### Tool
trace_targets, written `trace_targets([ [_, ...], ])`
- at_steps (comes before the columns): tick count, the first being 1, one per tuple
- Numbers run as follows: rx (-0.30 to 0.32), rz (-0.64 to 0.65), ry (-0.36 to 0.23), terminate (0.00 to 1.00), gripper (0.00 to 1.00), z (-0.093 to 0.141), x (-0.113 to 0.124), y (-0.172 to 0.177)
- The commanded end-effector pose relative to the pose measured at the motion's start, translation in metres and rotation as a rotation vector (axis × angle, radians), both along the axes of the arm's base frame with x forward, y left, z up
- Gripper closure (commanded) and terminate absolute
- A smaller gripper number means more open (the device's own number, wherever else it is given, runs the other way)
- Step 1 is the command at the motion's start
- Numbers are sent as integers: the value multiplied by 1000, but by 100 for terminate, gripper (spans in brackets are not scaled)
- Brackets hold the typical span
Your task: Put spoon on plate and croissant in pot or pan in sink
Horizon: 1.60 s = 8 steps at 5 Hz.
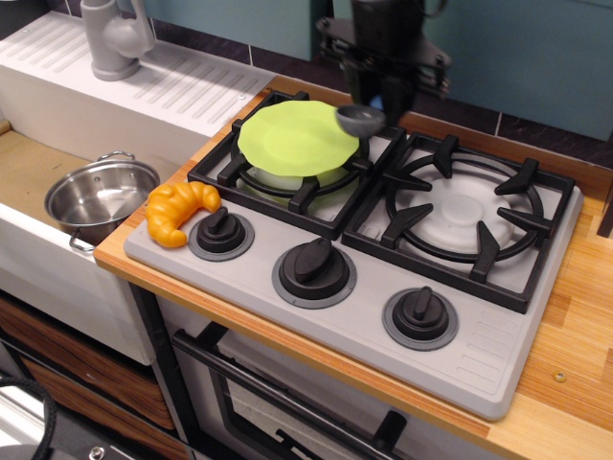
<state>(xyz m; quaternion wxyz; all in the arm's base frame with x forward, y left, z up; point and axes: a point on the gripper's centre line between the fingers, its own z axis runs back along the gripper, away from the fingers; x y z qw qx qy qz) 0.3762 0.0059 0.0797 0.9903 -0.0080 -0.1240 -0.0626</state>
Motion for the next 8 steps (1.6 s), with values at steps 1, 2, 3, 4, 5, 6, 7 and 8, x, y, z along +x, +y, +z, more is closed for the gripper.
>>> trace_targets([
  [1, 25, -18, -55, 0, 100, 22, 6, 26],
  [2, 32, -16, -59, 0, 100, 18, 3, 34],
  [3, 38, -19, -59, 0, 100, 15, 1, 41],
  [4, 24, -28, -59, 0, 100, 8, 0, 45],
  [5, 6, -37, -64, 0, 100, 0, 1, 49],
  [6, 5, -43, -59, 0, 0, -1, 2, 49],
  [7, -3, -48, -50, 0, 0, -1, 3, 49],
  [8, -6, -51, -29, 0, 0, 7, 2, 48],
])
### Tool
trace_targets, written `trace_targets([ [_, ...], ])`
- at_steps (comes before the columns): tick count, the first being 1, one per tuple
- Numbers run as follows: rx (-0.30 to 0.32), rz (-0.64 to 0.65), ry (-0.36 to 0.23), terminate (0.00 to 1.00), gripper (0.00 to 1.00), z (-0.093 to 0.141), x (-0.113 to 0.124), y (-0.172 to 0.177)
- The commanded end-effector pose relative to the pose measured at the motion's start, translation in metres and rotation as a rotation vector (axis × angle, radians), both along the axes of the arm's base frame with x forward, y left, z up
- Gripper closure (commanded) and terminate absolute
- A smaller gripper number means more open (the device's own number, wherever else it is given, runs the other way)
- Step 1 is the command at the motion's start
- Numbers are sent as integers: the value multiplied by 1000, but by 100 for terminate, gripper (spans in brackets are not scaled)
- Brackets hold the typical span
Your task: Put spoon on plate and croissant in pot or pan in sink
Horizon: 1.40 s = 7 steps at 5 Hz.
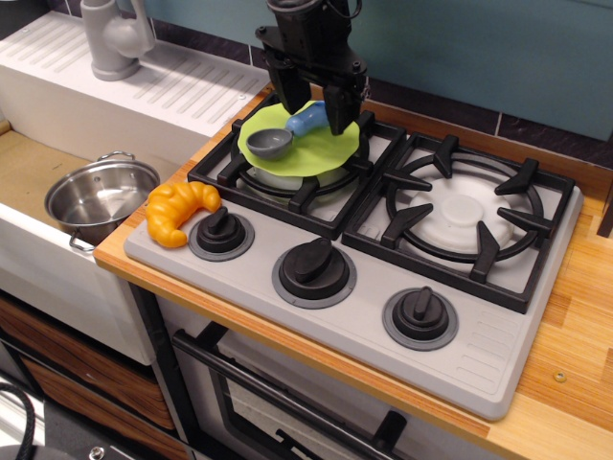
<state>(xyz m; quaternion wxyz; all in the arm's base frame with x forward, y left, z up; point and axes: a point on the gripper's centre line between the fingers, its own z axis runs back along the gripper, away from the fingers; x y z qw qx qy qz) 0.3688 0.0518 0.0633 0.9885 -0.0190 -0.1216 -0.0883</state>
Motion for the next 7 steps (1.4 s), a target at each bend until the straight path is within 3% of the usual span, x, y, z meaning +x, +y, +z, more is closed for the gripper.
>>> trace_targets([
  [1, 10, -6, -10, 0, 0, 36, 8, 6],
  [2, 25, -21, 29, 0, 0, 58, 6, 11],
  [3, 63, -64, 27, 0, 0, 69, 11, 3],
  [6, 63, -64, 27, 0, 0, 69, 11, 3],
  [7, 44, 22, -24, 0, 0, 74, -17, 26],
])
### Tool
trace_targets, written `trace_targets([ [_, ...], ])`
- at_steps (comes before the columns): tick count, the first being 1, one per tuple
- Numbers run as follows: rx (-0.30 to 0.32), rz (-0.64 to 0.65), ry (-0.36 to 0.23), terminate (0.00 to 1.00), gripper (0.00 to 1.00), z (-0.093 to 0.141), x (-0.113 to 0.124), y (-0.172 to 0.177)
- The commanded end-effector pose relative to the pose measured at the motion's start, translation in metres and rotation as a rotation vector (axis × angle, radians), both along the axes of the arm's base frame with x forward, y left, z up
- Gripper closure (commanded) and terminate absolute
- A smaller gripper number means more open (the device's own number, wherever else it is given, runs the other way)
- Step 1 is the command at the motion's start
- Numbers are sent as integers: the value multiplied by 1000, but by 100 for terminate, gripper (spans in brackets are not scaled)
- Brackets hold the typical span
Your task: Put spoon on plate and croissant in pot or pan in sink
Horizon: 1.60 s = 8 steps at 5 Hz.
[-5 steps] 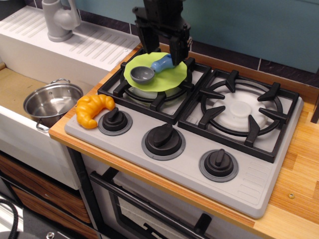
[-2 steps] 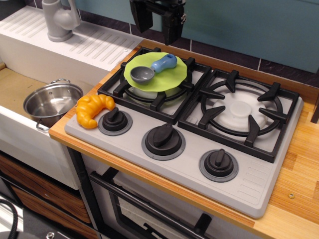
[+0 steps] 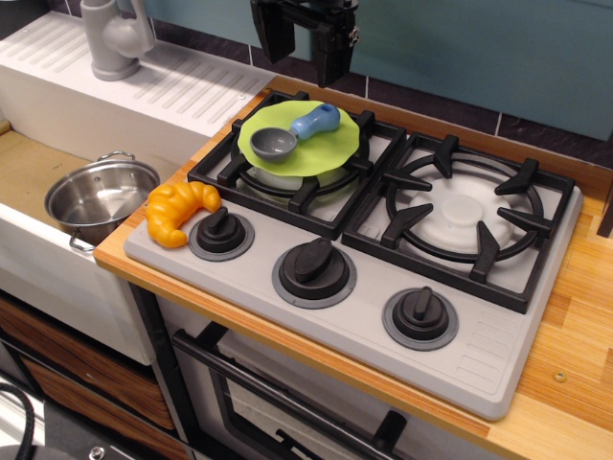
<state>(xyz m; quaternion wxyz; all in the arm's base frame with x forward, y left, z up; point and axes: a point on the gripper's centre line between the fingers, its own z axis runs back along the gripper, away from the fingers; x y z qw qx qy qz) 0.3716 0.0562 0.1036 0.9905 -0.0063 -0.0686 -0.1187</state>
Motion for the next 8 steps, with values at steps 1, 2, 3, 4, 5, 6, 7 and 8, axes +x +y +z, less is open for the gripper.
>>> trace_targets([
  [1, 65, 101, -190, 0, 0, 32, -41, 37],
  [2, 82, 104, -235, 0, 0, 28, -54, 51],
  [3, 89, 118, -268, 0, 0, 20, -62, 64],
  [4, 107, 178, -268, 0, 0, 11, -71, 72],
  [5, 116, 238, -274, 0, 0, 1, -81, 74],
  [6, 136, 280, -271, 0, 0, -9, -89, 74],
  [7, 121, 313, -256, 0, 0, -17, -96, 72],
  [8, 112, 318, -268, 0, 0, -26, -101, 73],
])
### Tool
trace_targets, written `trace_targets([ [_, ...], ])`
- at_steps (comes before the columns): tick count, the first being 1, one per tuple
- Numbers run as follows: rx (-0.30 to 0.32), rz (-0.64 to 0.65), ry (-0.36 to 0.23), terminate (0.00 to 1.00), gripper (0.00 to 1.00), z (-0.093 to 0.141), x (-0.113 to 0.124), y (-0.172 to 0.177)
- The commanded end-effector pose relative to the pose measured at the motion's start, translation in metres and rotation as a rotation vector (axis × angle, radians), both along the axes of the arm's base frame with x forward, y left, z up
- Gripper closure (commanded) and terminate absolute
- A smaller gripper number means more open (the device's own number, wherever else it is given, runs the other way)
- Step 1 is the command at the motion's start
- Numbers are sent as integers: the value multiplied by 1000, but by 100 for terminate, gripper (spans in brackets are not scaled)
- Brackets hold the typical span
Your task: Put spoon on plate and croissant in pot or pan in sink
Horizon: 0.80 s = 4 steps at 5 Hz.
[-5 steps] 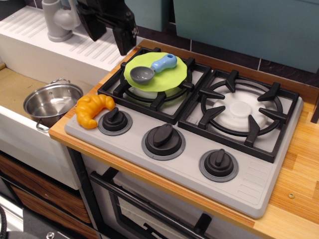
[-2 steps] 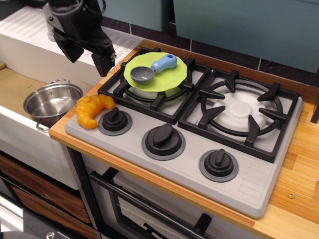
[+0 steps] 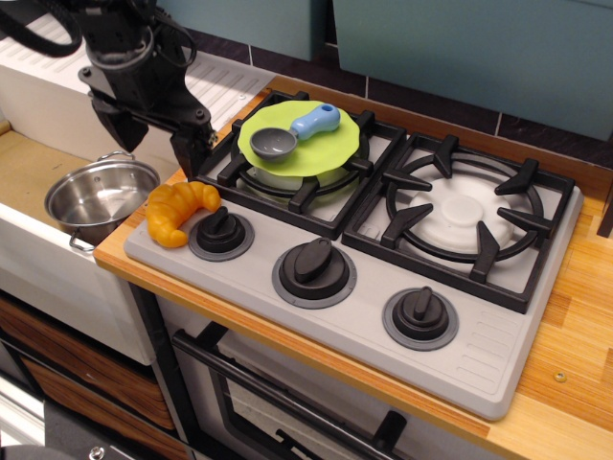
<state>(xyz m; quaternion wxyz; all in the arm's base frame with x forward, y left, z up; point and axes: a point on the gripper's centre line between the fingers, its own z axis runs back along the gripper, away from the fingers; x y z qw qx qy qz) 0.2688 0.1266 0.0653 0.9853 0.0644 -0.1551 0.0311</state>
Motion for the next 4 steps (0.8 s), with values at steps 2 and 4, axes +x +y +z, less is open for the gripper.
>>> trace_targets([
  [2, 10, 7, -108, 0, 0, -6, -4, 2],
  [4, -10, 6, -126, 0, 0, -18, -6, 3],
])
